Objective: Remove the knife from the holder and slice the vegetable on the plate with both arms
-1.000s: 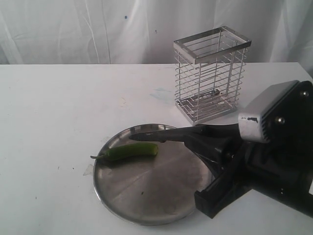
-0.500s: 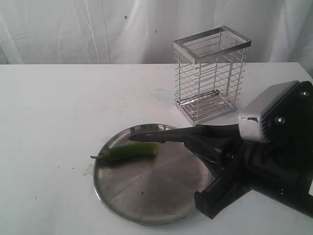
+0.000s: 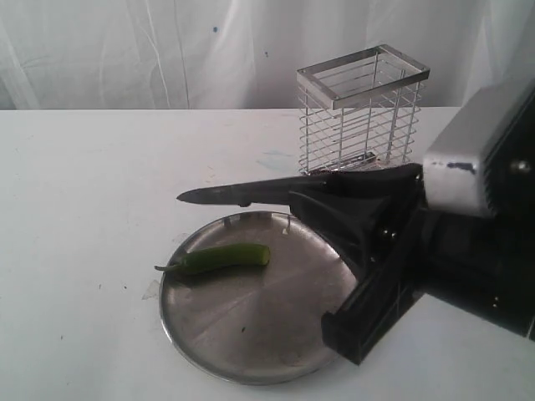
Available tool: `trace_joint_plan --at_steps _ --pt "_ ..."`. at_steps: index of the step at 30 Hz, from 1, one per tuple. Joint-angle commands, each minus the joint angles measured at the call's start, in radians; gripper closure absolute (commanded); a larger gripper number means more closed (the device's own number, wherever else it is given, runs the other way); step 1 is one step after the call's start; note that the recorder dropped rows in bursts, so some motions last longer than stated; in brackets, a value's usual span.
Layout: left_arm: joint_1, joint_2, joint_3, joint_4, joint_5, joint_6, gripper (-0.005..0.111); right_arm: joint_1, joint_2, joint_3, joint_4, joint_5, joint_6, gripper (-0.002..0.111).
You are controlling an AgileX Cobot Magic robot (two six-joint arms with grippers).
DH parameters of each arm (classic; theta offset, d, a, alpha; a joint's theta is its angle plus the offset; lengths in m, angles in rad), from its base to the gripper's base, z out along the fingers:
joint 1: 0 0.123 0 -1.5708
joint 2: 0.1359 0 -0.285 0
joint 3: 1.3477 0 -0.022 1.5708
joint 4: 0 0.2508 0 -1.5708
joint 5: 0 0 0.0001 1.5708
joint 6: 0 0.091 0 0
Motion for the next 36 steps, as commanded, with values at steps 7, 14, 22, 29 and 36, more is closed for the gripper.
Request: trace_joint_plan --at_steps 7,14,22,29,36 --pt "-0.114 0.668 -0.089 0.763 -0.537 -0.416 0.107 0.084 0.005 -0.163 -0.009 -0.029 0.004 0.102" --pt "-0.116 1.190 -0.400 0.879 -0.648 -0.342 0.107 0.094 0.029 -0.204 -0.009 -0.045 0.004 0.102" --pt "-0.116 1.269 -0.494 0.877 -0.663 -0.339 0.107 0.094 0.132 -0.204 -0.009 -0.028 0.004 0.102" --pt "-0.116 1.243 -0.509 0.892 -0.653 -0.307 0.107 0.094 0.224 -0.204 -0.009 0.042 0.004 0.102" --pt "-0.116 1.241 -0.509 0.929 -0.649 -0.300 0.107 0.094 0.241 -0.204 -0.009 0.144 0.004 0.102"
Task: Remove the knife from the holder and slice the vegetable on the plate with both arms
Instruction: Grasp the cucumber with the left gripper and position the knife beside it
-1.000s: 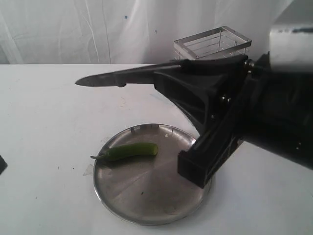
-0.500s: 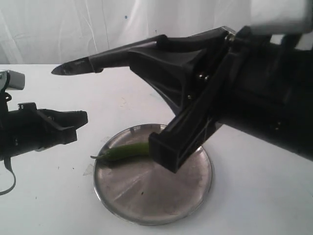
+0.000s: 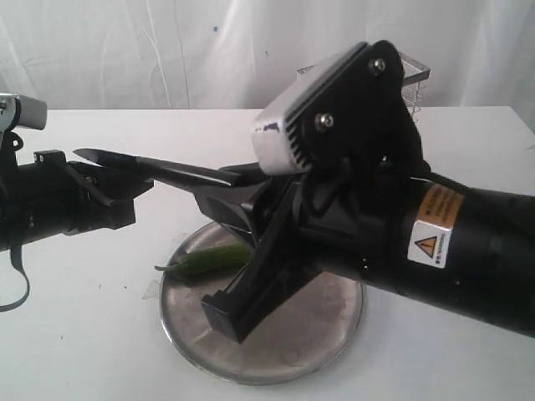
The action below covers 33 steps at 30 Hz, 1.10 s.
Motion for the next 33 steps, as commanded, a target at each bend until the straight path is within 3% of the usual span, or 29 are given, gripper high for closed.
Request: trace_joint_plan --at_steps 1,17,29,33 --pt "-0.006 -0.011 -0.007 0.027 -0.017 0.007 0.107 0.002 0.004 -0.002 -0.006 0.084 0.004 0.102" --pt "-0.006 -0.011 -0.007 0.150 -0.035 -0.066 0.107 0.002 0.116 -0.002 -0.006 0.211 0.004 0.101" --pt "-0.006 -0.011 -0.007 0.222 -0.075 -0.105 0.107 0.002 0.199 -0.002 0.001 0.185 0.007 0.101" --pt "-0.006 -0.011 -0.007 0.265 -0.071 -0.123 0.107 -0.021 0.193 -0.002 0.002 0.186 0.174 0.108"
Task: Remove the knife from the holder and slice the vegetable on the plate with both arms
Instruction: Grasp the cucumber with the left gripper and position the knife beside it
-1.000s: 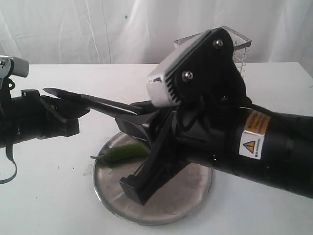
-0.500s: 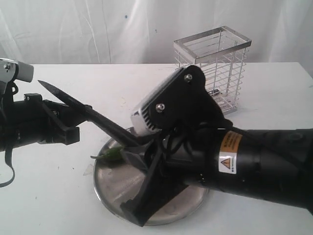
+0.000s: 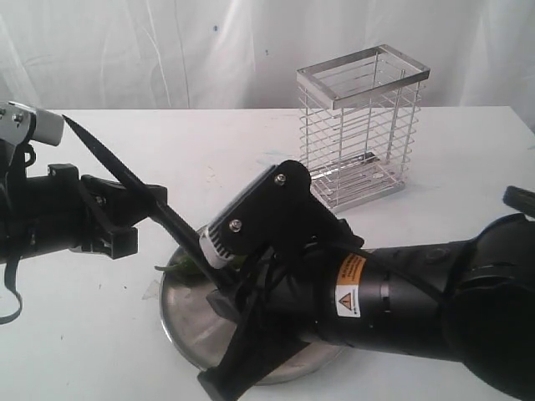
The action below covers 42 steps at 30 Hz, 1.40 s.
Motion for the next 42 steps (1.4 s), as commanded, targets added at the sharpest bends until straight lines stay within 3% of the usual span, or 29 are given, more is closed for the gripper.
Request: trace_joint_plan --at_steps 1,12,16,19,23,25,33,38,42 --pt "-0.006 -0.011 -0.007 0.066 -0.023 -0.032 0.107 -0.023 -0.004 0.000 -0.007 0.008 0.196 0.108" --pt "-0.006 -0.011 -0.007 0.115 0.007 -0.075 0.107 -0.088 -0.033 0.058 -0.016 0.086 0.451 0.108" --pt "-0.006 -0.011 -0.007 0.115 0.022 -0.075 0.107 -0.121 -0.033 0.073 -0.100 0.128 0.558 0.108" --pt "-0.006 -0.011 -0.007 0.115 0.060 -0.067 0.098 -0.123 -0.027 0.073 -0.200 0.167 0.648 0.108" --pt "-0.008 -0.009 -0.007 0.115 0.085 -0.018 0.071 -0.123 0.000 0.072 -0.286 0.237 0.708 0.108" --pt "-0.032 -0.009 -0.010 0.113 0.102 0.000 0.064 -0.123 0.018 0.072 -0.286 0.263 0.704 0.108" --pt "-0.264 0.044 -0.118 0.119 0.459 0.129 0.064 -0.123 0.080 0.072 -0.307 0.266 0.773 0.108" --pt "-0.286 0.121 -0.184 0.119 0.469 0.129 0.064 -0.123 0.102 0.072 -0.480 0.266 1.000 0.108" --pt "-0.286 0.163 -0.206 0.119 0.473 0.129 0.064 -0.119 0.102 0.072 -0.499 0.236 1.013 0.108"
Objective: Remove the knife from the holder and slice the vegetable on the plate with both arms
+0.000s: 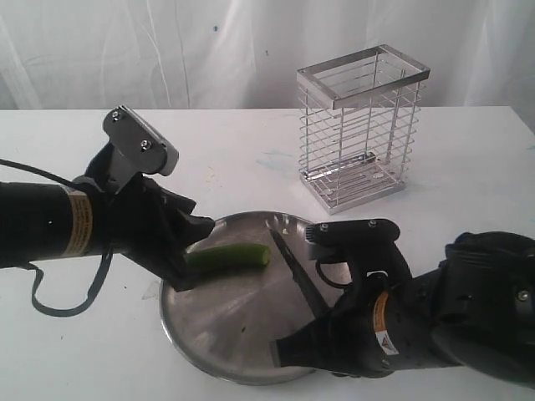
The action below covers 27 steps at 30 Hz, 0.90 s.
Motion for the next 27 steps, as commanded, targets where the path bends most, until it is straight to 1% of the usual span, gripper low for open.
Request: trace_joint_plan --at_steps 1,5,10,27 --pt "-0.007 0.035 -0.023 0.009 0.014 0.004 0.064 -0.002 0.004 0.002 -0.043 -0.030 0.039 0.108" --pt "-0.007 0.056 -0.023 0.009 0.018 0.004 0.064 0.003 0.024 0.002 -0.027 -0.026 0.037 0.108" --pt "-0.007 0.056 -0.021 0.009 0.022 0.004 0.064 0.042 0.050 0.002 -0.023 -0.049 0.035 0.108" --pt "-0.007 0.056 -0.021 0.009 0.022 0.004 0.064 0.041 0.022 0.002 -0.029 -0.049 0.035 0.108"
